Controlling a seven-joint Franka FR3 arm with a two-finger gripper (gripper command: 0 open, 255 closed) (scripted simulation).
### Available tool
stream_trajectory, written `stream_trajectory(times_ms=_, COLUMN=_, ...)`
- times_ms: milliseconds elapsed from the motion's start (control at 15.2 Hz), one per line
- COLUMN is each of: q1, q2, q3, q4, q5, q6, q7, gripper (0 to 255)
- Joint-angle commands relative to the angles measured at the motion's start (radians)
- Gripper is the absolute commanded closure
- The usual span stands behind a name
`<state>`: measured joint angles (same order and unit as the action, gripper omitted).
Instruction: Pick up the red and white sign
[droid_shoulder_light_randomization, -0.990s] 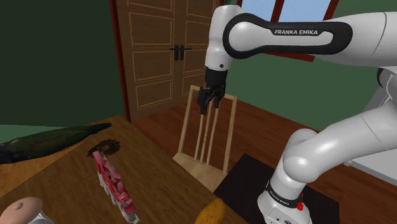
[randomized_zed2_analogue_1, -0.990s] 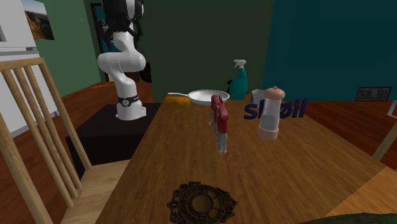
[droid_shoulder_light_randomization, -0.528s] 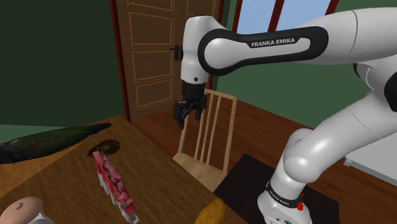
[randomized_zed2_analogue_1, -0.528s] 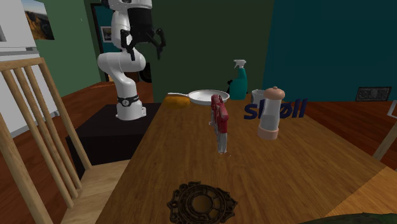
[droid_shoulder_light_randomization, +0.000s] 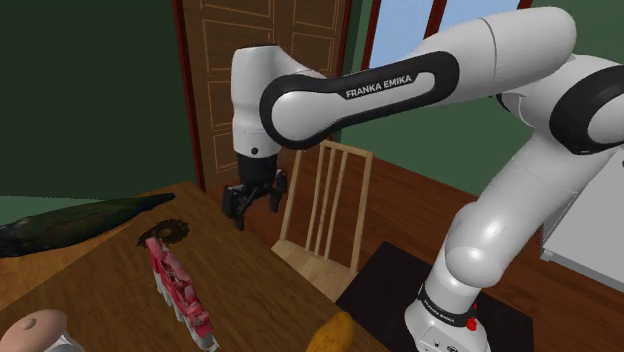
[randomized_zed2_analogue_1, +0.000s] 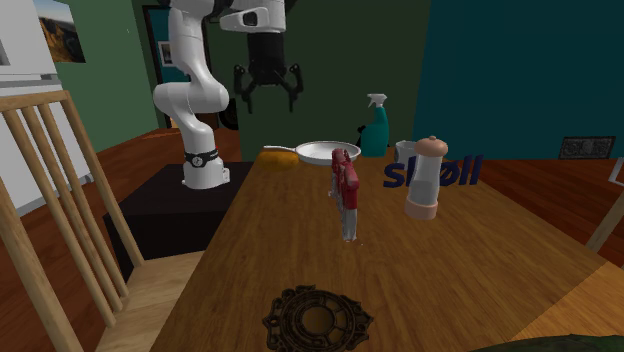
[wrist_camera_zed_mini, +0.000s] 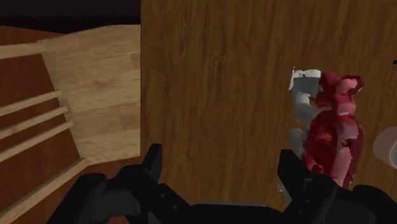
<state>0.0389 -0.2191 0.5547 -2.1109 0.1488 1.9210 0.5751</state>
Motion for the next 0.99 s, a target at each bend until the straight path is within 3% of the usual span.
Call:
stream_trajectory(times_ms=0, q1=0.001, q2=0.072, q3=0.034, q4=0.040, q5=-0.034, q6=0.024, q7=0.060, gripper=0)
stream_trajectory(times_ms=462, q1=0.067, q2=0.387, q3=0.112, q4=0.257, q5=-0.236, q6=0.053, q7=0.307, gripper=0)
stream_trajectory(times_ms=792, q1=0.186, q2=0.617, q3=0.092, q4=0.468, q5=-0.377, q6=0.019, q7=0.447, gripper=0)
stream_trajectory(times_ms=924, q1=0.198, q2=0.638, q3=0.085, q4=0.477, q5=-0.388, q6=0.026, q7=0.456, gripper=0)
